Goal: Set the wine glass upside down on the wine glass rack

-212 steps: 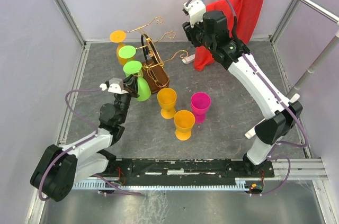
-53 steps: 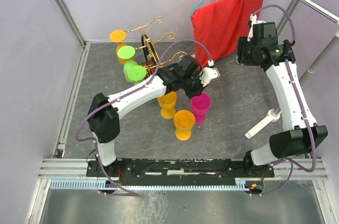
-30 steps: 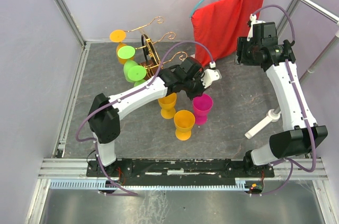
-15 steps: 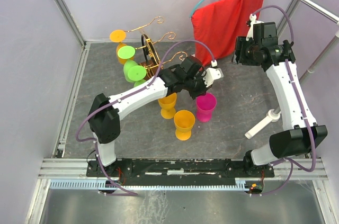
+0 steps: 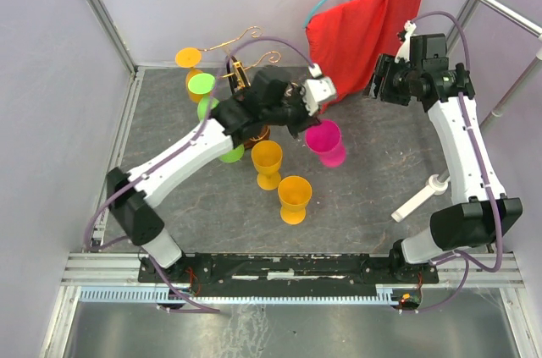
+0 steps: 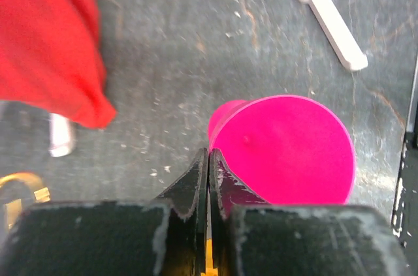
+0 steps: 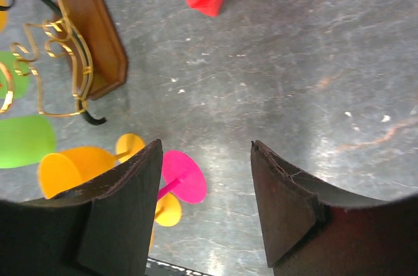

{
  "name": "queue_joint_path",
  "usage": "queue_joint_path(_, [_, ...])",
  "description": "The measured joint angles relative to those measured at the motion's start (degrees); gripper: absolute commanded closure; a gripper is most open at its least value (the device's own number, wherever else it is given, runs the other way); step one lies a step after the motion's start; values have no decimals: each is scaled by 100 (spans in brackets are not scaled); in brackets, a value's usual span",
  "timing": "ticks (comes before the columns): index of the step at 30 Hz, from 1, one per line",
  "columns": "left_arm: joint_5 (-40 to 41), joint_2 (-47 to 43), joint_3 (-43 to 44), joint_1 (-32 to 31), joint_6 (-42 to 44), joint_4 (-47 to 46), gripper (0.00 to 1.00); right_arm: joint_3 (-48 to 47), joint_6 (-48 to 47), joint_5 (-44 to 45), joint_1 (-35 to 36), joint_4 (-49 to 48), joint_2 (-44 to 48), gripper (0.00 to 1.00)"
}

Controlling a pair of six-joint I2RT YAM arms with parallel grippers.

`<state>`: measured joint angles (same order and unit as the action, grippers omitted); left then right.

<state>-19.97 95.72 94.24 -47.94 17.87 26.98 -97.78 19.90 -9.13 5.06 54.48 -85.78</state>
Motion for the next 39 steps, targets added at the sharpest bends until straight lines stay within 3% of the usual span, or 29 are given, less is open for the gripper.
queue_joint_path(10, [254, -1429, -122, 330, 133, -667, 97, 0, 1224, -1088, -219, -544, -55, 36])
queue_joint_path(14, [612, -1764, -588, 337, 264, -1263, 97, 0, 1893, -1508, -376, -916, -42, 35])
queue_joint_path(25, [1071, -1818, -1759, 358, 833, -2837, 97, 343, 3764, -2774, -433, -2236, 94, 31])
queue_joint_path(39, [820, -1821, -2719, 358, 1233, -5014, 97, 728, 4367, -3012, -251, -2651, 214, 32])
